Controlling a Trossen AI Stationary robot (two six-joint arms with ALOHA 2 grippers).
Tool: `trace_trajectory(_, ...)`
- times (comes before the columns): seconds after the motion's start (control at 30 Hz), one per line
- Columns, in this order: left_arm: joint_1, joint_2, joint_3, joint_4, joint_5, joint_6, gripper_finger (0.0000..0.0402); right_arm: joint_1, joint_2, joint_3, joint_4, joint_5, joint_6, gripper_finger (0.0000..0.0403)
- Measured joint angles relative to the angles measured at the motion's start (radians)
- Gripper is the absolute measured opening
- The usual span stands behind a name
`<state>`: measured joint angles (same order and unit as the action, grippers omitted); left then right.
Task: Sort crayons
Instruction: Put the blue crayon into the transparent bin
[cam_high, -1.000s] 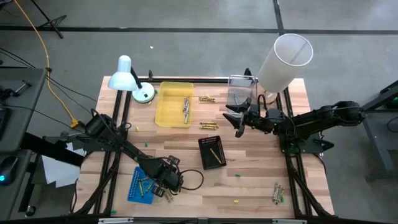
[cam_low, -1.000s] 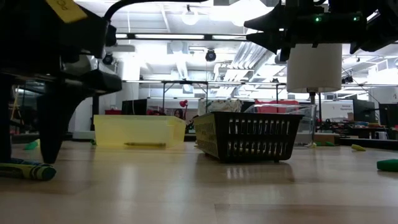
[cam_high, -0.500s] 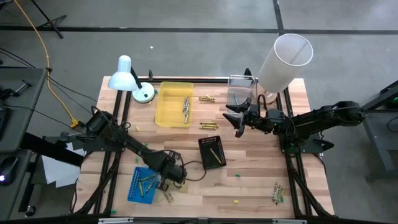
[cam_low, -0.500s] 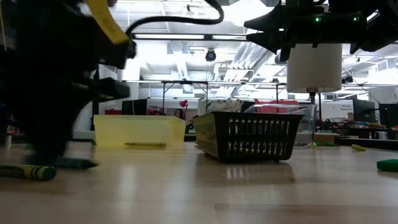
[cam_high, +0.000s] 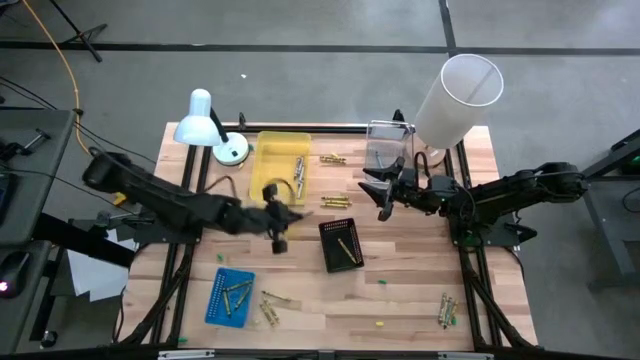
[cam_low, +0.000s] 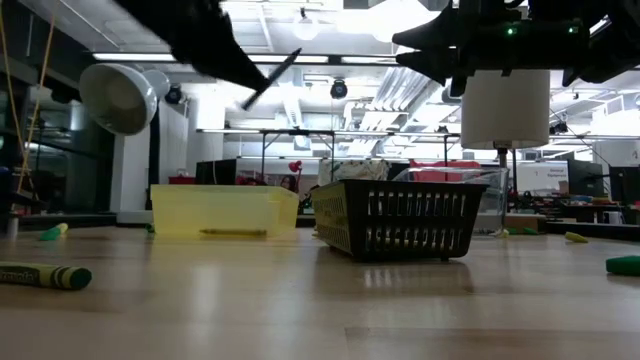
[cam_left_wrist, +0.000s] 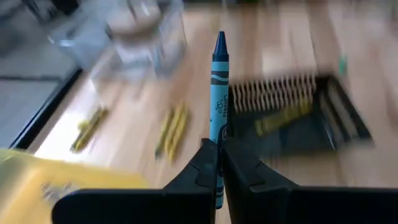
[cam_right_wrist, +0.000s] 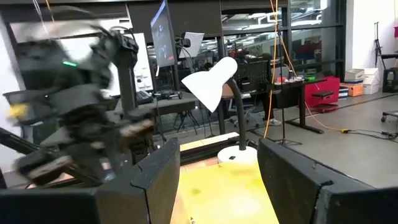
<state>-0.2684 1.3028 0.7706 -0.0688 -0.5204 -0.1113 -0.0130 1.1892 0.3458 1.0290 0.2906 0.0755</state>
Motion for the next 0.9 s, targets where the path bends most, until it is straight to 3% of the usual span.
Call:
trace_trajectory(0.17,0.158,-0.008,-0.327,0.716,0.121,-0.058,0.0,0.0,0.0,0.0,0.002,-0.085,0.002,0.0209)
trace_trajectory(0.33,0.265,0.109,-0.426,1.105,0.225,-0.113,0.0,0.0,0.004,0.024,-0.021,-0.191,-0.031,0.0209)
trace_trajectory(0.5,0.29,0.222,-0.378,1.228,0.349,-0.054,0.0,0.001,0.087,0.121,-0.136,-0.194,-0.047,0.0209)
trace_trajectory(0.67,0.288,0.286,-0.304,1.24,0.456,-0.009,0.0,0.002,0.238,0.21,-0.142,-0.194,-0.09,0.0209)
trace_trajectory(0.9,0.281,0.284,-0.276,1.251,0.49,0.012,0.0,0.002,0.348,0.3,-0.126,-0.194,-0.106,0.0209)
